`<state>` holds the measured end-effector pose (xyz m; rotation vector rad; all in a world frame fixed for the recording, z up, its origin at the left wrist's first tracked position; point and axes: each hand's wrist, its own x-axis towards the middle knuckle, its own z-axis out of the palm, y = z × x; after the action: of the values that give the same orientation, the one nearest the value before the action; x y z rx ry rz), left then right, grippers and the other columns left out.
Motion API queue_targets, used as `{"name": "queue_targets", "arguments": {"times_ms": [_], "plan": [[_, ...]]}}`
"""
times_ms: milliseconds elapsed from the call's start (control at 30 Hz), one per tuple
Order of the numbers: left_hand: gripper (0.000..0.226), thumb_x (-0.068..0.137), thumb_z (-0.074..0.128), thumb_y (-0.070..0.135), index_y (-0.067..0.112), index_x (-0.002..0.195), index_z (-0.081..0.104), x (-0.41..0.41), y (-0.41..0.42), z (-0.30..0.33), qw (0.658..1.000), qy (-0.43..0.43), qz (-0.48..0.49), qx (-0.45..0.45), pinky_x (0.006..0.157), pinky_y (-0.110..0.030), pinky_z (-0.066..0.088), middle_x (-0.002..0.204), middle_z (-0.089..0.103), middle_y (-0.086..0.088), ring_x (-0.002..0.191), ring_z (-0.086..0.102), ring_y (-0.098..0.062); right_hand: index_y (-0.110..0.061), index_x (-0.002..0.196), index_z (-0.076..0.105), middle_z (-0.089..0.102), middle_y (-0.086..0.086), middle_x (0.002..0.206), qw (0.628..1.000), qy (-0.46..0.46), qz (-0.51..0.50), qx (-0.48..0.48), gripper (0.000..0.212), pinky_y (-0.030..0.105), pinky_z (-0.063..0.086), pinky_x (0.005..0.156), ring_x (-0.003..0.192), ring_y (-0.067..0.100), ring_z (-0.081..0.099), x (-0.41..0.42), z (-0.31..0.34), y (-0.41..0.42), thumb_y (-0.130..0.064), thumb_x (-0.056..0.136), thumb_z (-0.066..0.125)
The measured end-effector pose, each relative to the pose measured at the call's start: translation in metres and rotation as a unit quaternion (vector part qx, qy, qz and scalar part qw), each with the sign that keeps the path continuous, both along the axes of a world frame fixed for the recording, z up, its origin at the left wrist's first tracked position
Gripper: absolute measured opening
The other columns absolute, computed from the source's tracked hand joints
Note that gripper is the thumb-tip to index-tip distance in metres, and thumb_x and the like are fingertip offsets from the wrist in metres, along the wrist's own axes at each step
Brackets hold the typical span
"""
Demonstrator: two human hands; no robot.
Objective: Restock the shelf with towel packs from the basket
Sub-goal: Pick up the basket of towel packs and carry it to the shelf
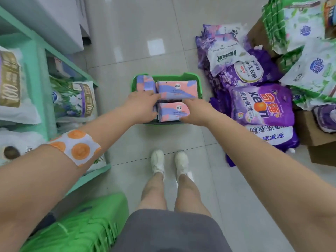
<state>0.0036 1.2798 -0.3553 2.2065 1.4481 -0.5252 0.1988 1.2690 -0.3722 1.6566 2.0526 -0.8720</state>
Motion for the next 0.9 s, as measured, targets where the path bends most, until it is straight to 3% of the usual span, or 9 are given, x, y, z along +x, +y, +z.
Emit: {"name": "queue_targets", "arguments": {"times_ms": [133, 633, 767, 900], "plan": [[0.067, 0.084, 0.052, 0.029, 0.012, 0.144, 0.028, 0.005, 0.004, -0.057, 1.000, -0.012, -0.007, -0.019, 0.099, -0.044, 0.040, 0.138, 0.044, -0.013, 0.125, 0.044, -0.034, -0.014, 0.132, 0.042, 0.045, 0.009, 0.137, 1.000, -0.005, 0.015, -0.027, 0.060, 0.043, 0.038, 0.097, 0.125, 0.031, 0.043, 0.008, -0.050, 0.009, -0.040, 0.081, 0.058], [0.063, 0.086, 0.053, 0.027, 0.018, 0.144, 0.029, 0.020, -0.006, -0.231, 0.995, -0.013, 0.063, -0.082, 0.097, -0.039, 0.037, 0.140, 0.043, -0.006, 0.126, 0.041, -0.030, -0.019, 0.143, 0.027, 0.037, 0.005, 0.143, 0.995, -0.023, 0.065, -0.074, 0.073, 0.048, 0.023, 0.111, 0.131, 0.027, 0.035, 0.017, -0.212, 0.005, -0.044, 0.082, 0.059], [0.053, 0.086, 0.051, 0.026, 0.014, 0.136, 0.039, 0.017, -0.015, -0.259, 0.994, 0.009, 0.068, -0.081, 0.088, -0.037, 0.040, 0.126, 0.050, -0.009, 0.116, 0.046, -0.030, -0.015, 0.136, 0.037, 0.046, 0.007, 0.133, 0.994, -0.016, 0.074, -0.082, 0.064, 0.045, 0.027, 0.107, 0.123, 0.028, 0.042, 0.017, -0.239, -0.004, -0.042, 0.082, 0.059], [0.050, 0.085, 0.052, 0.026, 0.010, 0.132, 0.044, 0.011, -0.022, -0.282, 0.991, 0.032, 0.071, -0.107, 0.091, -0.040, 0.042, 0.126, 0.050, -0.010, 0.117, 0.046, -0.031, -0.013, 0.130, 0.042, 0.048, 0.006, 0.129, 0.992, -0.020, 0.084, -0.086, 0.059, 0.042, 0.030, 0.103, 0.121, 0.026, 0.043, 0.018, -0.264, -0.012, -0.042, 0.081, 0.059]]}}
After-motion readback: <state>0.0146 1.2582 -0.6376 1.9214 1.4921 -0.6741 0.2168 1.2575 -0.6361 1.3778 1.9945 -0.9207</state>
